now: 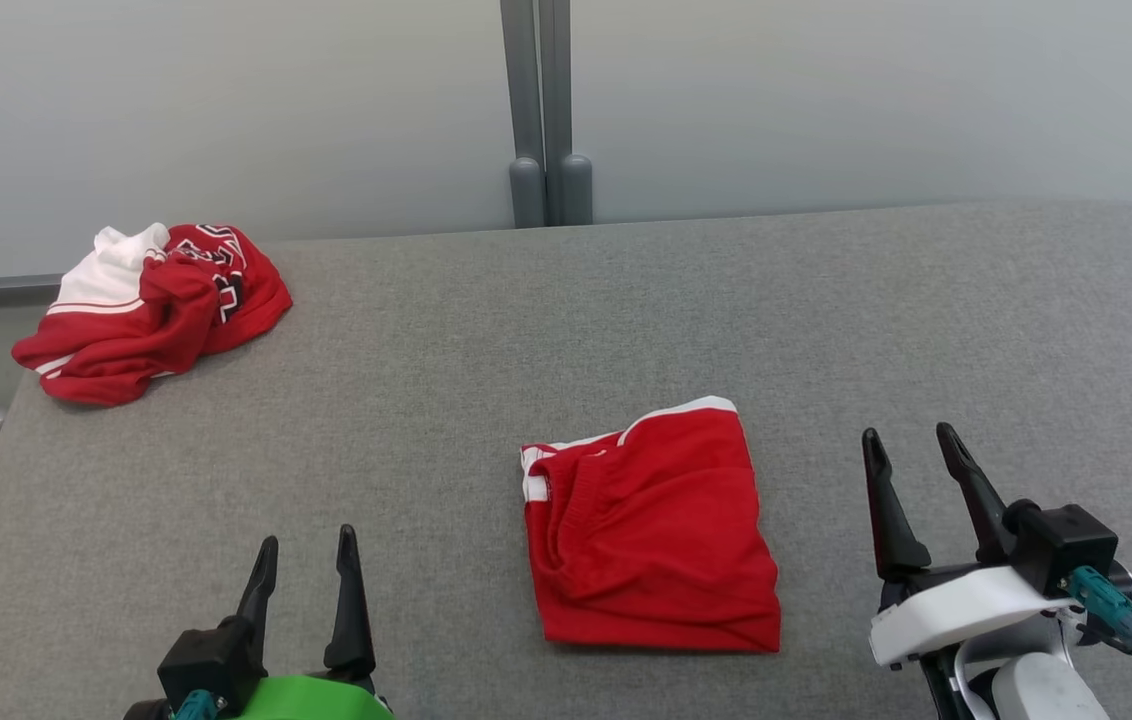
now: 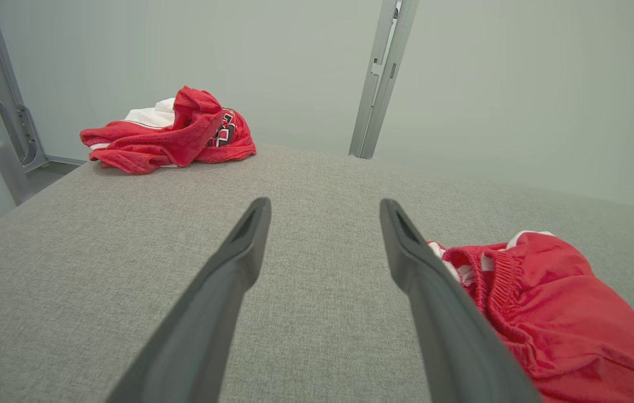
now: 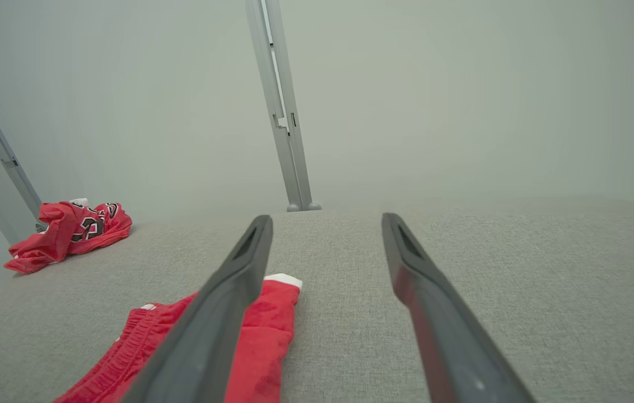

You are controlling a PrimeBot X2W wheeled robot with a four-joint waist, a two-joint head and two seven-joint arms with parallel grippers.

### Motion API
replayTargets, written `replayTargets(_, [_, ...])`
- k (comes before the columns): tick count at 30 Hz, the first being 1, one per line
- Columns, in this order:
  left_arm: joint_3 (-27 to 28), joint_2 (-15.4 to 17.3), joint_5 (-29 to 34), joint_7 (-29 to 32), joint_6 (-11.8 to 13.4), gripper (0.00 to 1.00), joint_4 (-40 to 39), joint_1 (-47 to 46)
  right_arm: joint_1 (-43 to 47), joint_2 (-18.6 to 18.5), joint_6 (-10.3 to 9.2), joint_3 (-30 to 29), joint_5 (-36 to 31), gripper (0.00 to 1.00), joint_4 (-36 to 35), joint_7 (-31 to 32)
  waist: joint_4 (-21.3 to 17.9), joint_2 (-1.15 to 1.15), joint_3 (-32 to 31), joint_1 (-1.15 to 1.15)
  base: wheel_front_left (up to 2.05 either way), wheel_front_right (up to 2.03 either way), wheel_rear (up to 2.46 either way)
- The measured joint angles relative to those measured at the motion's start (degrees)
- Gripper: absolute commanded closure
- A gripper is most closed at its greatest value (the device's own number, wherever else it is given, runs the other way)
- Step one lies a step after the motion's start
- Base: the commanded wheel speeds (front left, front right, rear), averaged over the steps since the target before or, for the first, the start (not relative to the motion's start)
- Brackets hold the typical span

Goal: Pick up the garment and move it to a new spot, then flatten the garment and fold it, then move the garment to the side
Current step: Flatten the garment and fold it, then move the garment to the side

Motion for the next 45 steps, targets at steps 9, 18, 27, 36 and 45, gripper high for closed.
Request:
replayTargets(9, [1.13,-0.3,1.12,0.0,-0.77,0.0,0.07,0.69,1.75,0.0,0.0,-0.31,1.77,0.0,1.24,0.0,-0.3,0.0,-0.49,0.0,0.0,0.0,0.0])
replayTargets(18, [1.51,-0.64,2.15,0.0,-1.11,0.0,0.32,0.7,1.69,0.01,0.0,-0.13,1.82,0.0,2.64,0.0,0.07,0.0,-0.42,0.0,0.0,0.0,0.0])
replayTargets(27, [1.65,-0.94,2.5,0.0,-1.45,0.0,0.7,0.7,0.38,0.01,0.01,-0.8,-0.01,0.0,5.32,0.01,0.48,0.0,-0.27,0.0,0.0,0.0,0.0])
replayTargets(36, [1.13,-1.34,2.85,0.0,-1.7,0.0,1.32,0.59,-7.35,-0.54,0.0,-1.58,0.48,0.0,10.31,13.92,2.45,0.0,0.63,0.0,0.0,0.0,0.0])
replayTargets(45, [1.11,-1.58,2.67,-0.01,-1.65,0.0,1.2,-0.9,-12.23,-4.7,0.0,2.29,7.32,0.0,17.13,27.35,7.4,0.0,3.3,0.0,0.0,0.0,0.0])
